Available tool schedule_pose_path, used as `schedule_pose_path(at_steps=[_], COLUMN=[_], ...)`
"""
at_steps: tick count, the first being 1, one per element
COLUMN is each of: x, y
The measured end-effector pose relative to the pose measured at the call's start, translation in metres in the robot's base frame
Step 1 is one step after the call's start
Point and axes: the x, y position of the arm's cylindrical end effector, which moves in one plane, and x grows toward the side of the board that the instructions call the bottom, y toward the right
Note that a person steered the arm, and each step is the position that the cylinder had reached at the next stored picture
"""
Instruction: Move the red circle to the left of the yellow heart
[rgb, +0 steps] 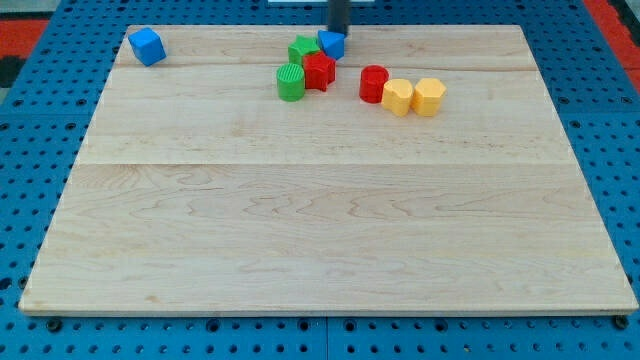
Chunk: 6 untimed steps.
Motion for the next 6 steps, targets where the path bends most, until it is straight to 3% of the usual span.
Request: schedule_pose_path(at_steps=[2,4,5,6], x=[0.09,0.01,0.028,0.083], y=[0.001,0.042,0.069,0.083])
